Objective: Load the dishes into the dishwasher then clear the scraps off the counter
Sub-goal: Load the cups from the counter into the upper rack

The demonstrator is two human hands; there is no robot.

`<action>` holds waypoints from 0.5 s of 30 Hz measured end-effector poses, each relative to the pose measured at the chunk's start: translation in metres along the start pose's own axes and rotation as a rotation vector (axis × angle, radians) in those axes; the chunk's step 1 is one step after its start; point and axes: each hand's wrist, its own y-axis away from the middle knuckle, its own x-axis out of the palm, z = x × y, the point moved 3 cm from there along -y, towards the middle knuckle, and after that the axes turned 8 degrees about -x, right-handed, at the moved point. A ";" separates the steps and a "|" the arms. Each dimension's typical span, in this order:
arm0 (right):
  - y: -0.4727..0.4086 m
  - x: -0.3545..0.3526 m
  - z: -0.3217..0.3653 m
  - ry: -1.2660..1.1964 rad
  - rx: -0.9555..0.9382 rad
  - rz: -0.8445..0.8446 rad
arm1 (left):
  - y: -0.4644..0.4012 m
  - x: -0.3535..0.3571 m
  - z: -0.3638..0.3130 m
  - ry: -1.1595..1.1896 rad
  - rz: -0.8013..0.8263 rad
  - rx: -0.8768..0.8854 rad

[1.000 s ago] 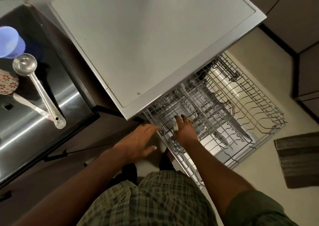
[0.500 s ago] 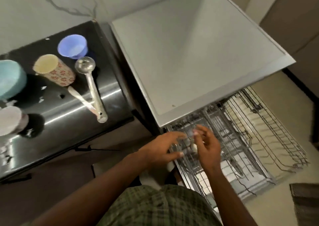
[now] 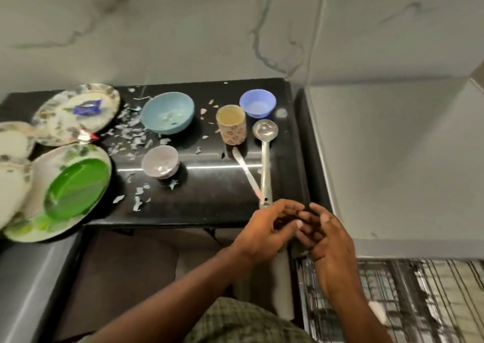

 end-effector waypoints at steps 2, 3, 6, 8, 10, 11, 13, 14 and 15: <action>-0.012 0.040 -0.012 -0.095 0.093 0.037 | 0.000 -0.035 0.011 0.024 -0.131 -0.009; -0.016 0.061 -0.019 -0.116 0.139 0.056 | 0.001 -0.053 0.017 0.041 -0.187 -0.014; -0.023 0.120 -0.038 -0.184 0.248 0.132 | 0.007 -0.101 0.031 0.074 -0.320 -0.029; -0.028 0.153 -0.056 -0.206 0.308 0.182 | 0.011 -0.130 0.044 0.088 -0.395 -0.059; -0.033 0.180 -0.073 -0.217 0.365 0.208 | 0.015 -0.153 0.057 0.088 -0.451 -0.108; -0.035 0.192 -0.082 -0.214 0.391 0.208 | 0.017 -0.165 0.065 0.091 -0.478 -0.132; -0.042 0.213 -0.098 -0.211 0.424 0.198 | 0.023 -0.185 0.077 0.068 -0.553 -0.171; -0.044 0.221 -0.105 -0.213 0.433 0.191 | 0.027 -0.195 0.082 0.039 -0.611 -0.175; -0.047 0.226 -0.111 -0.207 0.439 0.183 | 0.030 -0.203 0.086 0.006 -0.681 -0.174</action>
